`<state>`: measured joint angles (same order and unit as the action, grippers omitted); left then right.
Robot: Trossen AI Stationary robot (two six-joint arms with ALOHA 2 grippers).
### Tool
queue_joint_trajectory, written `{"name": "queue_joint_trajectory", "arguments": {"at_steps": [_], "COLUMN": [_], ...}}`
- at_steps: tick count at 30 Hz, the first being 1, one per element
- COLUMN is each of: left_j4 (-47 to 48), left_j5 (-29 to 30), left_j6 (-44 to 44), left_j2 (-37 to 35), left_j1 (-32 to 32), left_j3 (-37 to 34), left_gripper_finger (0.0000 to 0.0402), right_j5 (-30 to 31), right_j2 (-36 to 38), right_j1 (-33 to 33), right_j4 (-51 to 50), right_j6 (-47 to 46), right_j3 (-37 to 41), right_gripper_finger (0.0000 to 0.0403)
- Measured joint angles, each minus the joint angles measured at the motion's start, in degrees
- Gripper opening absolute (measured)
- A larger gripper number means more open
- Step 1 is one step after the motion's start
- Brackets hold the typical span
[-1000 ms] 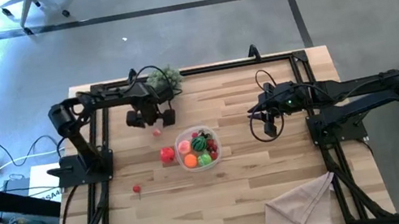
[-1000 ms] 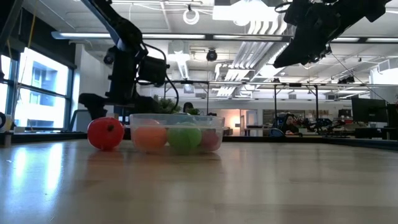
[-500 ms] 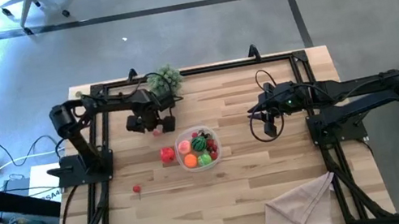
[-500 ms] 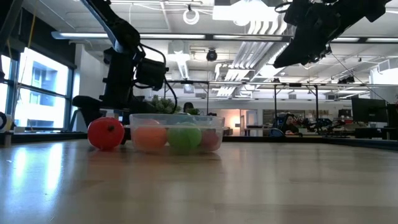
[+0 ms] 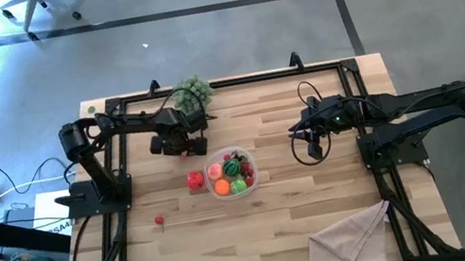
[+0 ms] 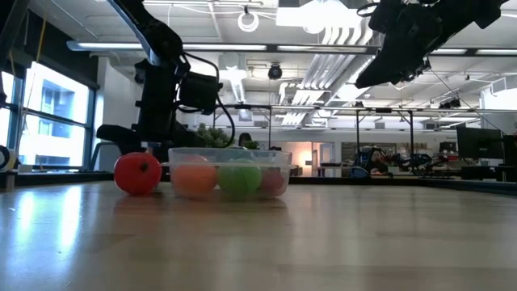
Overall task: Pick and placing Produce into tupperware
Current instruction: Put the small peach into the transparent bin
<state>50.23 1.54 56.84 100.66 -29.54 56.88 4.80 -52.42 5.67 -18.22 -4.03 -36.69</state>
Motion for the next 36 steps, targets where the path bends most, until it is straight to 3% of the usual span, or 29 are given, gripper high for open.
{"name": "queue_joint_trajectory", "arguments": {"at_steps": [8,36], "left_j4": [-0.71,1.28], "left_j5": [-0.44,-0.91], "left_j6": [0.0,0.0], "left_j2": [0.0,-0.51], "left_j1": [-0.02,0.0], "left_j3": [0.0,0.2], "left_gripper_finger": [0.0122,0.0123], "right_j5": [0.0,-0.01], "right_j2": [0.0,0.0], "right_j1": [0.01,0.0], "right_j4": [-0.01,-0.01], "right_j6": [0.0,0.0], "right_j3": [0.0,0.0], "right_gripper_finger": [0.0071,0.0071]}}
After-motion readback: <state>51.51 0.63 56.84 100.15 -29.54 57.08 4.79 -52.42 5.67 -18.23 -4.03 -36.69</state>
